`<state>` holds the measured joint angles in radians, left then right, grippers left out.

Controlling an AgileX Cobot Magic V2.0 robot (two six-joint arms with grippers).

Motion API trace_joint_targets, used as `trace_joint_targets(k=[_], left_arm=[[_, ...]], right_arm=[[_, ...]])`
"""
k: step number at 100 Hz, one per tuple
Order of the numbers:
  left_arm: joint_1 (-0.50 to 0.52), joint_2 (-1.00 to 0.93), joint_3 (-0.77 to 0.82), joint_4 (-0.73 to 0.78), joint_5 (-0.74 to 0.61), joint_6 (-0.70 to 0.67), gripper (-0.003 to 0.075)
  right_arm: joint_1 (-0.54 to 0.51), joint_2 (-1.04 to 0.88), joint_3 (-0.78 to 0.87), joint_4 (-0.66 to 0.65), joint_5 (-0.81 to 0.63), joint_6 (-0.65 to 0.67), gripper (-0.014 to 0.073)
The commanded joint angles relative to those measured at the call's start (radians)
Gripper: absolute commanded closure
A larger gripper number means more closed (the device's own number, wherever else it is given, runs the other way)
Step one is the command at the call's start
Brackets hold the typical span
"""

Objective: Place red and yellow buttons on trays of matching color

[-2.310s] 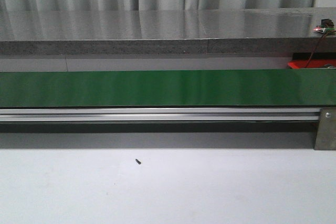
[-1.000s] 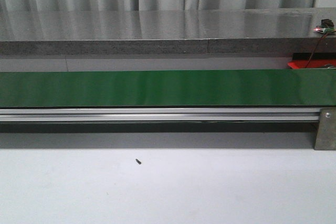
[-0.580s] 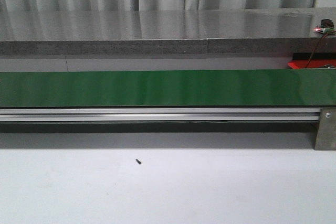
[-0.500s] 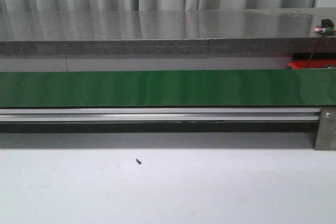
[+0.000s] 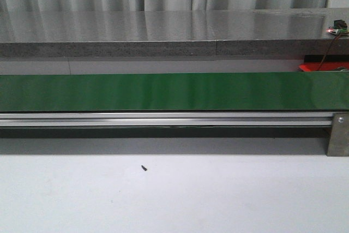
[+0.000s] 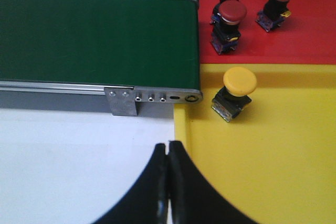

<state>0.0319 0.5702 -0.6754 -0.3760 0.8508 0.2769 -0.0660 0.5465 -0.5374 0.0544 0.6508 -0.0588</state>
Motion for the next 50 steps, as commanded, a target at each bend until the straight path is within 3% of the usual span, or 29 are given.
trace_joint_targets(k=[1, 50], left_arm=[[-0.008, 0.003, -0.025, -0.022, -0.054, -0.007, 0.074], [-0.008, 0.003, -0.025, 0.012, -0.065, -0.007, 0.074]], right_arm=[[0.0, 0.0, -0.022, 0.001, -0.062, 0.001, 0.0662], [0.0, 0.0, -0.022, 0.001, -0.062, 0.001, 0.0662]])
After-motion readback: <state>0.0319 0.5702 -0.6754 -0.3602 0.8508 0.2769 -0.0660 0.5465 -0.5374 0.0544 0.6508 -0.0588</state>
